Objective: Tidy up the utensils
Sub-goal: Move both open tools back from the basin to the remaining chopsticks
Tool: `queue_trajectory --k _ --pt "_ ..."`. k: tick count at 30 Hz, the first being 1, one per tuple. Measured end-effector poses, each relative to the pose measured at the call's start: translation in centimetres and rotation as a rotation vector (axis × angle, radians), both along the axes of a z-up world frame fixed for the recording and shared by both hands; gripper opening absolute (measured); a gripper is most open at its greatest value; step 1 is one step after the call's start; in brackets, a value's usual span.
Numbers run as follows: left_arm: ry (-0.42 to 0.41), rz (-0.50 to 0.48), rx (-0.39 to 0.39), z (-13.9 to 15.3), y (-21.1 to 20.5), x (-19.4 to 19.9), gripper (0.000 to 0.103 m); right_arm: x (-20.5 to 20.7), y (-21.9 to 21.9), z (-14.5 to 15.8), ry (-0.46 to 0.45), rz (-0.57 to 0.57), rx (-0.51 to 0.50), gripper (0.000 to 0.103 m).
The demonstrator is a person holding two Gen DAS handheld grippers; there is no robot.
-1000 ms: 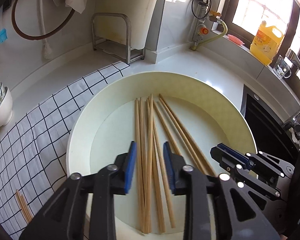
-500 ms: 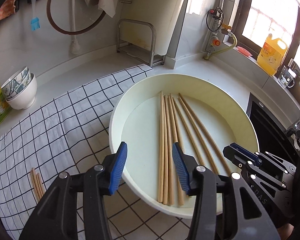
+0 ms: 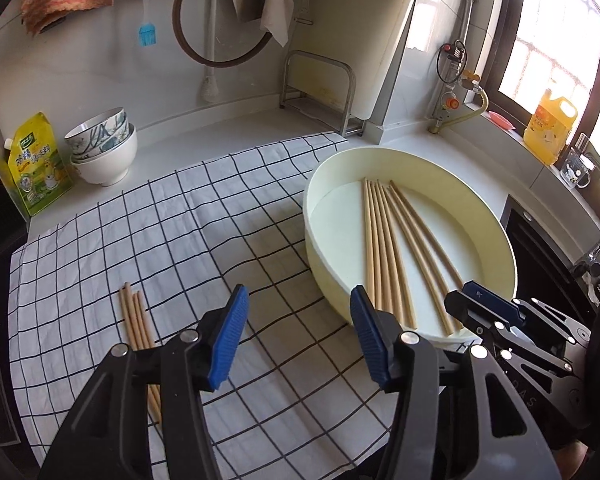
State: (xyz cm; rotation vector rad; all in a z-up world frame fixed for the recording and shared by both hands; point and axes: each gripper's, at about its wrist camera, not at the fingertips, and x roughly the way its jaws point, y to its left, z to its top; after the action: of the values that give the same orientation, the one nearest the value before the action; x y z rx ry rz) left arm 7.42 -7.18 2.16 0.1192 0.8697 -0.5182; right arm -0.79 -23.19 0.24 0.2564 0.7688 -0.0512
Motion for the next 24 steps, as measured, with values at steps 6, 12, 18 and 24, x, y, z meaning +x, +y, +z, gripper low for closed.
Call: queue_trajectory --k 6,12,18,24 --pt "0.018 0.054 0.009 -0.9 3.8 -0.7 0.056 -0.3 3.2 0.5 -0.013 0.067 -0.010 0.031" --pt "0.015 0.119 0.017 -1.4 7.6 -1.3 0.056 -0.1 6.4 0.3 -0.005 0.132 -0.029 0.033" --pt "-0.015 0.171 0.029 -1.2 10.6 -1.9 0.056 0.3 8.9 0.4 -0.008 0.185 -0.035 0.033" --pt "-0.014 0.202 0.021 -1.6 12.7 -2.0 0.058 0.7 11.1 0.2 -0.003 0.241 -0.041 0.035"
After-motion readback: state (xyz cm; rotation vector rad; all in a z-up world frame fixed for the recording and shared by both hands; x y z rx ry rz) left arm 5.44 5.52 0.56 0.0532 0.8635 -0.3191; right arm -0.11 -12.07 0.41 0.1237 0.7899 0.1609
